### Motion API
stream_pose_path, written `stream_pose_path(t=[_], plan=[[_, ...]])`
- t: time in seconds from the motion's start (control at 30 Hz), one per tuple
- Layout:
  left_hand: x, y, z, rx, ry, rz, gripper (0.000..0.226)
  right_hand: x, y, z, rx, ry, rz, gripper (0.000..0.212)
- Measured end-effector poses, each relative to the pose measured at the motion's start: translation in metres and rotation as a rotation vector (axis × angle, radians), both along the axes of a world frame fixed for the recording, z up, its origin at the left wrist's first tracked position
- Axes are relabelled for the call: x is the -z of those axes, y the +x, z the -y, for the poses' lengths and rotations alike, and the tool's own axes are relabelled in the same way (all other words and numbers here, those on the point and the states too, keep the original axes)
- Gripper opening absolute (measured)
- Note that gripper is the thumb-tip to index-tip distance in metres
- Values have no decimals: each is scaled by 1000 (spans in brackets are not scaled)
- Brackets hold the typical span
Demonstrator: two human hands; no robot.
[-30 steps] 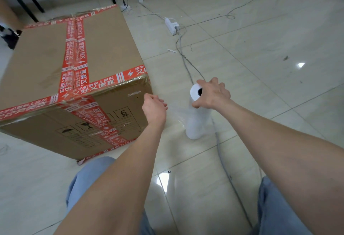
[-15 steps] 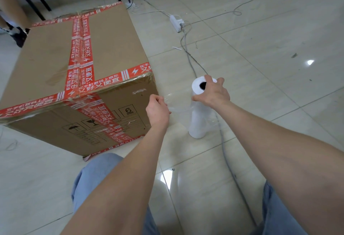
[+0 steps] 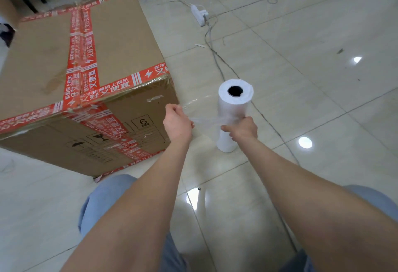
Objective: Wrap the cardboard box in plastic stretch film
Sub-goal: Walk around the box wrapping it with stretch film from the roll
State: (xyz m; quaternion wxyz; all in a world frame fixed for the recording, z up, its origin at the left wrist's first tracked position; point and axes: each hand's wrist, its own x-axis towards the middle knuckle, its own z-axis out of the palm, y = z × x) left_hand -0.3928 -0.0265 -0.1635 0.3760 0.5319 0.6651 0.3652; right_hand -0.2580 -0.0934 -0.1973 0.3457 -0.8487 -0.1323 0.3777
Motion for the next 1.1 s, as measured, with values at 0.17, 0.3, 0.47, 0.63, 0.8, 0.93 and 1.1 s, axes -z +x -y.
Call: stream_pose_path(t=[0.17,0.3,0.47,0.63,0.8,0.93,1.1], plan=[[3,-3,-3,3,2,131,15,6,-16,4,-415,-72,-74,17],[5,-8,-9,135,-52,-45,45,-4,-27,15,-855,-69,-30,18],[15,-23,-17,178,-98,-318,20,-28,-12,16,-678,-98,584,49],[19,-38,-19,46,-161,-258,10,-18,-15,14,-555,95,469,40],[16,-44,-24,-66,-220,-122,19,0,-39,18,-1174,-129,11,35],[13,-50,-28,-80,-252,42,12,-18,-44,9,-1115,-94,327,33],[9,-65,-31,-39,-201,5,13,-57,-48,-16,-824,319,785,39]])
